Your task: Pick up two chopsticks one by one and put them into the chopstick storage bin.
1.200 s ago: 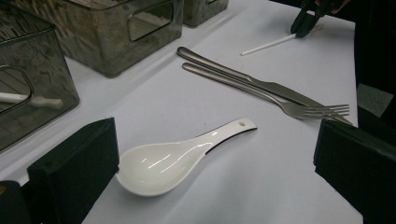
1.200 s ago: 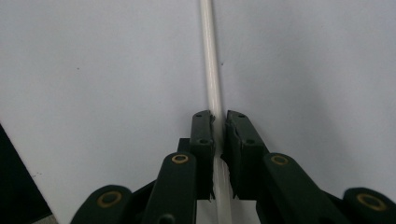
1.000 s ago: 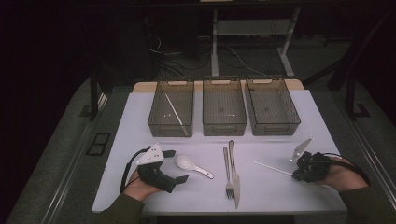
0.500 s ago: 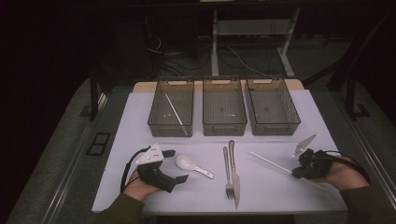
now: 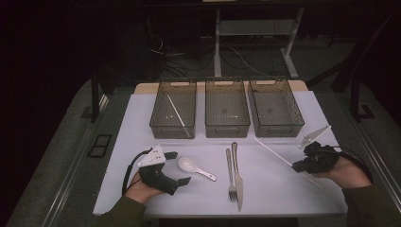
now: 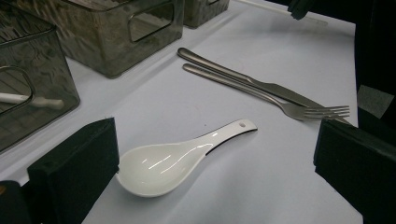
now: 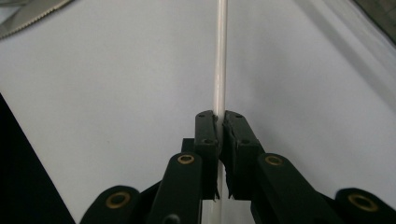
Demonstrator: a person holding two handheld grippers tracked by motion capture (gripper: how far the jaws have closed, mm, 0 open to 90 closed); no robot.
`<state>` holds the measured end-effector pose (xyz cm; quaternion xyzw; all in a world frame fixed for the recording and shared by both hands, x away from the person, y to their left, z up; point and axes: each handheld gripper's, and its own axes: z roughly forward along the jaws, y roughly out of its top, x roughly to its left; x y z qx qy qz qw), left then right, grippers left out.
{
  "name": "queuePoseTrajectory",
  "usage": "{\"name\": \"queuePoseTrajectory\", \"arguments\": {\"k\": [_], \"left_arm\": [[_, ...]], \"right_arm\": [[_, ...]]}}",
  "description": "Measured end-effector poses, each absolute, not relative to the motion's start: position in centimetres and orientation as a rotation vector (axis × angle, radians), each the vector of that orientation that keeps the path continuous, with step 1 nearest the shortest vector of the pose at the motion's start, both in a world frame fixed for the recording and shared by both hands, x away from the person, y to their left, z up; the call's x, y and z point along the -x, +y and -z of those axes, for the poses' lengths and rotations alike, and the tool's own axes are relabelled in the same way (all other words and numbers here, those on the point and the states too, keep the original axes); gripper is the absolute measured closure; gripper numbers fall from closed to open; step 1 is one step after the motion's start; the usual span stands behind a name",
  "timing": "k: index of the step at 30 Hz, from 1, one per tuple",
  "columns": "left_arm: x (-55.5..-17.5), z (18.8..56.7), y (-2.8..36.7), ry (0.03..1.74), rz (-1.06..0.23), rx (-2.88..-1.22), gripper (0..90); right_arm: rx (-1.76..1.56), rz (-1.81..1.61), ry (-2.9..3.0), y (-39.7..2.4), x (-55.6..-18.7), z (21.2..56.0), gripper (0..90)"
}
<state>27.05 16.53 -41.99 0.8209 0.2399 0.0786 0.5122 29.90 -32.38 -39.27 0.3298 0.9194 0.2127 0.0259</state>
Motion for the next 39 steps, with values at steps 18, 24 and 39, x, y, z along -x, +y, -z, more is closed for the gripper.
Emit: {"name": "queuePoseTrajectory", "arguments": {"k": [18, 24, 39], "left_arm": [[-27.2, 42.0, 16.7, 0.594, -0.188, -1.958, 0.0], [-27.1, 41.9, 16.7, 0.587, -0.191, -1.953, 0.0], [-27.1, 41.8, 16.7, 0.586, -0.194, -1.944, 0.0]], "right_arm": [[-1.09, -0.784, 2.803, -28.9, -32.1, 37.5, 84.3], [-1.12, -0.802, 2.781, -27.0, -33.3, 37.0, 84.3], [-1.144, -0.89, 2.777, -21.8, -36.8, 35.7, 84.2]]}}
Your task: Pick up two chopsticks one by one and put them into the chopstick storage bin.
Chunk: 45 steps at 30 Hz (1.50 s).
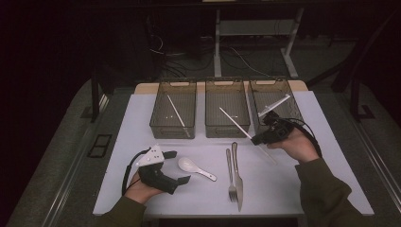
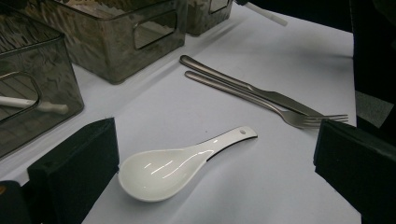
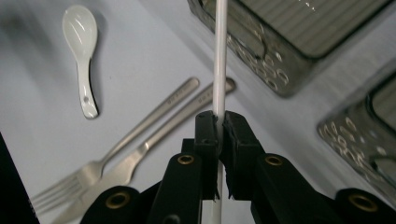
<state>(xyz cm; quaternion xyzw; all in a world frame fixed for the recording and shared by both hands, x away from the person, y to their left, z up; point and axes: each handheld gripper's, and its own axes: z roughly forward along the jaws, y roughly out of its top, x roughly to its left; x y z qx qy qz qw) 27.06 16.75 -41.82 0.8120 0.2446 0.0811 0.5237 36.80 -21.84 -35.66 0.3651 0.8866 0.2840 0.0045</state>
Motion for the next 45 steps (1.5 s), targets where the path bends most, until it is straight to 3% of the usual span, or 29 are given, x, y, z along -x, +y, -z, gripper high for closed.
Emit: {"name": "queuePoseTrajectory", "arguments": {"k": [28, 45], "left_arm": [[-27.0, 41.7, 16.8, 0.58, -0.182, -1.927, 0.0], [-27.1, 41.6, 17.0, 0.569, -0.176, -1.909, 0.0]], "right_arm": [[-1.111, -0.933, 2.761, -11.9, -42.5, 31.9, 84.2], [-1.175, -0.851, 2.787, -3.3, -47.3, 32.2, 84.2]]}}
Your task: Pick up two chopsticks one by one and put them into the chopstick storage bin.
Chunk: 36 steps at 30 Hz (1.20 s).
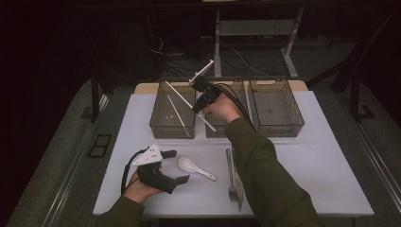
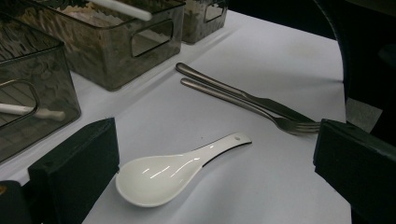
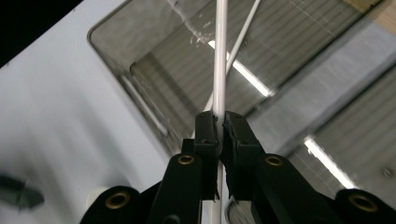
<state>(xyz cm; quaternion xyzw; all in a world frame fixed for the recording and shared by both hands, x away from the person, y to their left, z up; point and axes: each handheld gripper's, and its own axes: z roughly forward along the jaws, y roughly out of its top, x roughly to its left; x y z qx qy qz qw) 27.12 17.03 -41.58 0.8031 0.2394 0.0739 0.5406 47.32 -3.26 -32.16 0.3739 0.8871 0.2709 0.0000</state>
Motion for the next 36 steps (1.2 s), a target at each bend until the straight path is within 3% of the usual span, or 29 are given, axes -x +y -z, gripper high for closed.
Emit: {"name": "queuePoseTrajectory", "arguments": {"k": [14, 33, 36], "left_arm": [[-27.1, 41.5, 17.1, 0.573, -0.166, -1.886, 0.0], [-27.1, 41.4, 17.2, 0.562, -0.16, -1.892, 0.0], [-27.1, 41.4, 17.2, 0.564, -0.161, -1.892, 0.0]], "right_arm": [[-1.328, -0.755, 2.748, 0.9, -50.9, 34.0, 84.2], [-1.361, -0.63, 2.737, 4.0, -51.4, 36.5, 83.0], [-1.347, -0.661, 2.744, 4.0, -51.3, 36.4, 72.5]]}}
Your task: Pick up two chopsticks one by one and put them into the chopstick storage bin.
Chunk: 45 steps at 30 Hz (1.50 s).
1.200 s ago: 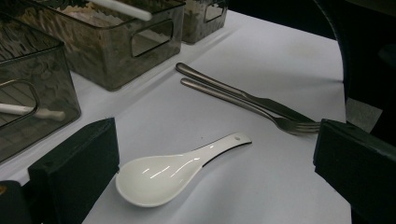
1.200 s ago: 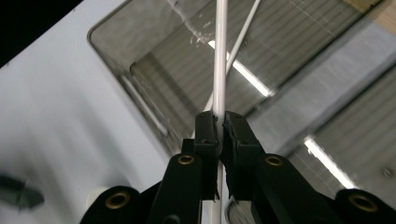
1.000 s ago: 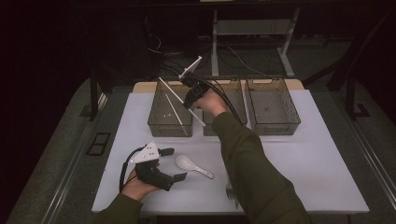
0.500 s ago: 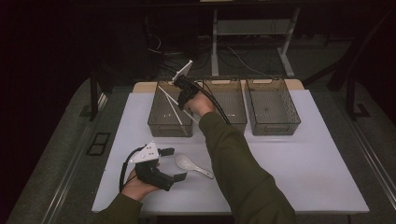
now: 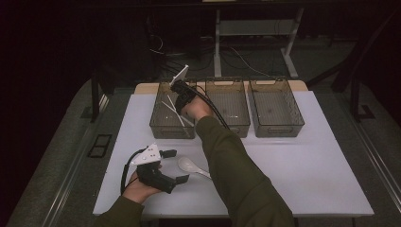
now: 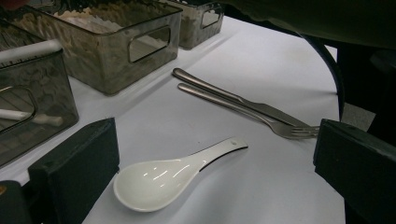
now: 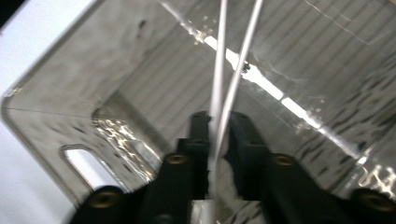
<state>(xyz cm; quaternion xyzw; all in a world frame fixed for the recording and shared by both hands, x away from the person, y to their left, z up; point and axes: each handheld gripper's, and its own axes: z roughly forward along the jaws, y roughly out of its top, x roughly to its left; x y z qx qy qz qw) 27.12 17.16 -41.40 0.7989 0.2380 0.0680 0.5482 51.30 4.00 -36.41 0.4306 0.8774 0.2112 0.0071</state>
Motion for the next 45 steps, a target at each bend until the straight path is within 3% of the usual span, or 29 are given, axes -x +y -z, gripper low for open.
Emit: {"name": "queuePoseTrajectory", "arguments": {"k": [10, 28, 45], "left_arm": [[-27.1, 41.4, 17.1, 0.569, -0.162, -1.892, 0.0], [-27.1, 41.5, 17.1, 0.567, -0.175, -1.915, 0.0], [-27.2, 41.8, 16.9, 0.581, -0.178, -1.945, 0.0]], "right_arm": [[-1.166, -0.794, 2.777, 2.3, -50.3, 34.8, 57.2], [-1.021, -1.032, 2.739, -3.7, -46.3, 31.9, 44.2], [-0.909, -1.247, 2.637, -12.0, -40.8, 32.5, 31.8]]}}
